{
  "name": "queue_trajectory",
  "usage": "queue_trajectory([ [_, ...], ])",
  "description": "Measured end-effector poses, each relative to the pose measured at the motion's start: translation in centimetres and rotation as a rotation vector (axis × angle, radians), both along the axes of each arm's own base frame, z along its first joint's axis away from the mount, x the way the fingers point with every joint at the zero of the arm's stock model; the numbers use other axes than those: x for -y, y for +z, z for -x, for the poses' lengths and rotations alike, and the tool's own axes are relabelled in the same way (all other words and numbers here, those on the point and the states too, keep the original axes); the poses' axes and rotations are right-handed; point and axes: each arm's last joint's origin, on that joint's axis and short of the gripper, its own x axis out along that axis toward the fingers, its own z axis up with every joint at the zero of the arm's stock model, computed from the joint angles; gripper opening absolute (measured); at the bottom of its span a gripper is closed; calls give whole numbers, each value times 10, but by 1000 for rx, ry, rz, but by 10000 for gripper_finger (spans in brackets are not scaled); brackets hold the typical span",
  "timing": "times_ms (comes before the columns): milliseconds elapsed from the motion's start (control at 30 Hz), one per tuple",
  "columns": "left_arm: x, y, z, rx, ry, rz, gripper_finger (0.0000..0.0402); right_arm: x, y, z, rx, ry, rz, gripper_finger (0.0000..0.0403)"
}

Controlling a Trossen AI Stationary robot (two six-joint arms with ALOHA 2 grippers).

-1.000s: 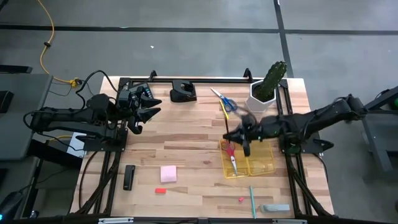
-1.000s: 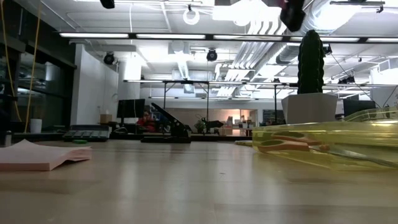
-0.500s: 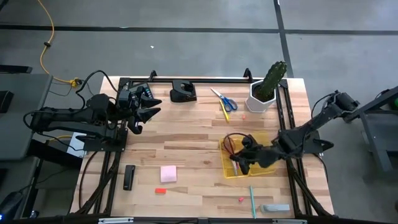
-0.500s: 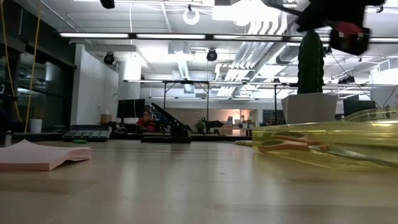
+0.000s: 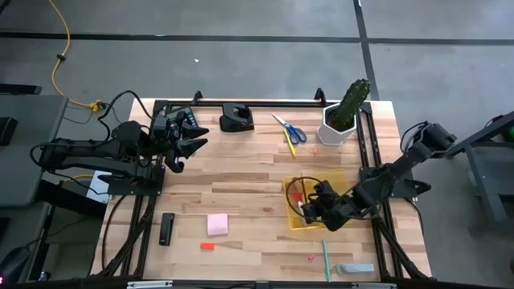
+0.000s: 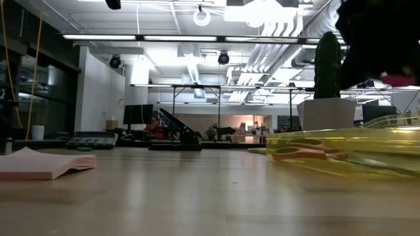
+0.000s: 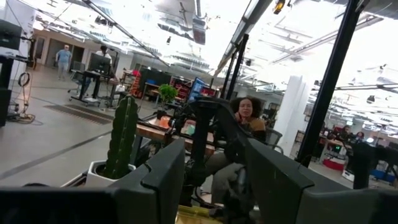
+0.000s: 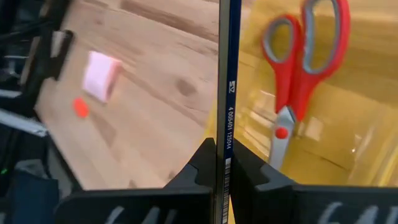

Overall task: Pack school essentials
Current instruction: Put the black pencil into the yellow box

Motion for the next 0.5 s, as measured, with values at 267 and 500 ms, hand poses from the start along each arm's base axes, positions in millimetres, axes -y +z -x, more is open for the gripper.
queue_trajectory([
  [267, -1, 0, 0, 0, 18, 5, 156, 11, -21, -19, -84, -64, -55, 0],
  [500, -1, 0, 0, -1, 25, 7, 156, 20, -29, -28, -152, -31, -112, 0],
])
